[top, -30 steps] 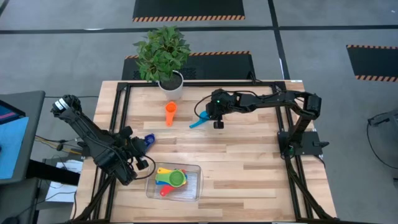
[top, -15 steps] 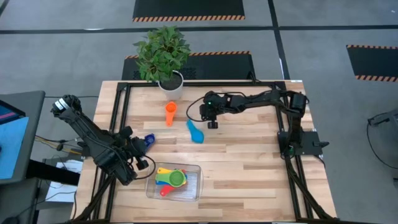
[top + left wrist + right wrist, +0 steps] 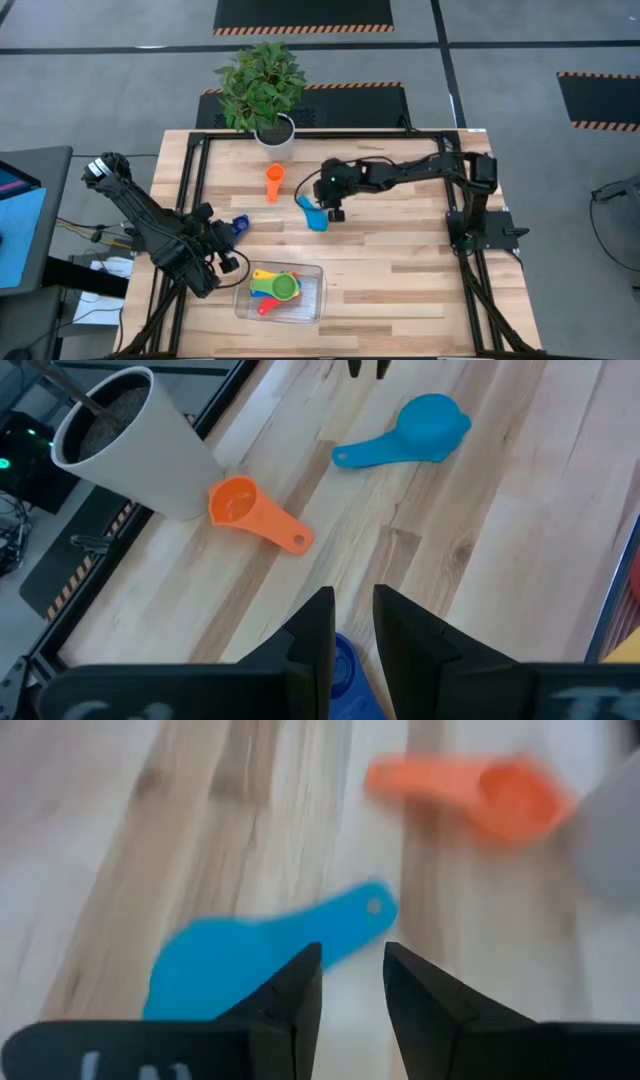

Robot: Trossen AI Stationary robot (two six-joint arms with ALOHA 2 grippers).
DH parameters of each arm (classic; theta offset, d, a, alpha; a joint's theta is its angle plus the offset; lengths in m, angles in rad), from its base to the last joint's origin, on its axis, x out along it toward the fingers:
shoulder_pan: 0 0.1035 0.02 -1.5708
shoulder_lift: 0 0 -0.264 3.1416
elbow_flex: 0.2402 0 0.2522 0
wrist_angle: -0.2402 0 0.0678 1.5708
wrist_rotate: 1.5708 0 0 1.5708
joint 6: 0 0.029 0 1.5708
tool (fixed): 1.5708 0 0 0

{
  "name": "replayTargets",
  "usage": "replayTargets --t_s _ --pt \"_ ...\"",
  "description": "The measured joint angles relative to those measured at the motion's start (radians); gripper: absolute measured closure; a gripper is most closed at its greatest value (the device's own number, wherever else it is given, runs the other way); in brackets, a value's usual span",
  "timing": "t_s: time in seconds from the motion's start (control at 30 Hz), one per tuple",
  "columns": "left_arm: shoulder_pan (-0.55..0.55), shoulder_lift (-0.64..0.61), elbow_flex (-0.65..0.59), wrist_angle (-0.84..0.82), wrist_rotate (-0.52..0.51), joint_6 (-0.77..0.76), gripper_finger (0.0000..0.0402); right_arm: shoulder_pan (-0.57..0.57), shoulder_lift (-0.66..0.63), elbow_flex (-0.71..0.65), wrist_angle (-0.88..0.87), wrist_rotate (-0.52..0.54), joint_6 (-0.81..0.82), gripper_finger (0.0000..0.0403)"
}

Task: Nest measuring cups in basket
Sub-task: Stack the light blue measuring cup on top of the green measuring cup

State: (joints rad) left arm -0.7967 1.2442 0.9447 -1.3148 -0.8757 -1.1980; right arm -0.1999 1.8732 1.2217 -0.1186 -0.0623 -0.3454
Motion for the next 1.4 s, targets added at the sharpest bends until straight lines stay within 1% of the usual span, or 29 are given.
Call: replayTargets --t_s 0.07,0.17,0.27,0.37,0.47,0.53,0.6,0.63,0.7,0.77,0.83,0.87,0.93,1.03,1.1,1.2,1.4 --pt "0.000 0.000 0.000 0.000 0.000 0.000 0.0340 0.013 -0.001 0.002 0.075 0.046 0.005 0.0260" --pt "0.000 0.000 0.000 0.000 0.000 -0.013 0.0340 0.011 -0.002 0.003 0.113 0.082 0.121 0.0246" --pt "0.000 0.000 0.000 0.000 -0.001 -0.023 0.0340 0.006 -0.002 0.023 0.096 0.090 0.280 0.0228" --pt "0.000 0.000 0.000 0.000 -0.003 -0.027 0.0340 0.012 -0.002 0.042 0.069 0.107 0.376 0.0211" --pt "0.000 0.000 0.000 0.000 -0.003 -0.026 0.0340 0.032 0.000 0.088 0.033 0.162 0.404 0.0204" --pt "0.000 0.000 0.000 0.000 -0.003 -0.026 0.0340 0.043 0.000 0.132 -0.003 0.173 0.406 0.0206" --pt "0.000 0.000 0.000 0.000 -0.003 -0.026 0.0340 0.051 0.037 0.192 -0.037 0.174 0.409 0.0212" --pt "0.000 0.000 0.000 0.001 -0.003 -0.026 0.0340 0.055 0.060 0.225 -0.068 0.174 0.425 0.0216" --pt "0.000 0.000 0.000 0.001 -0.003 -0.026 0.0340 0.050 0.109 0.301 -0.188 0.171 0.454 0.0224" --pt "0.000 0.000 0.000 0.007 -0.003 -0.027 0.0340 0.042 0.189 0.415 -0.256 0.172 0.467 0.0231" --pt "0.000 -0.001 0.000 0.006 0.001 -0.027 0.0340 0.034 0.254 0.522 -0.430 0.172 0.485 0.0234" --pt "0.000 0.000 0.000 0.008 0.008 -0.027 0.0340 0.030 0.291 0.572 -0.501 0.173 0.492 0.0234" --pt "0.000 0.000 0.000 0.006 0.016 -0.028 0.0340 0.026 0.358 0.665 -0.581 0.175 0.494 0.0231" --pt "0.000 0.000 0.000 0.008 0.022 -0.028 0.0340 0.027 0.423 0.768 -0.708 0.184 0.497 0.0219" --pt "0.000 0.000 0.000 0.006 0.022 -0.028 0.0340 0.028 0.462 0.806 -0.737 0.190 0.503 0.0208" --pt "0.000 0.000 0.000 0.005 0.023 -0.029 0.0340 0.034 0.509 0.827 -0.759 0.189 0.528 0.0188" --pt "0.000 0.000 0.000 0.005 0.023 -0.022 0.0340 0.041 0.540 0.830 -0.790 0.189 0.545 0.0149"
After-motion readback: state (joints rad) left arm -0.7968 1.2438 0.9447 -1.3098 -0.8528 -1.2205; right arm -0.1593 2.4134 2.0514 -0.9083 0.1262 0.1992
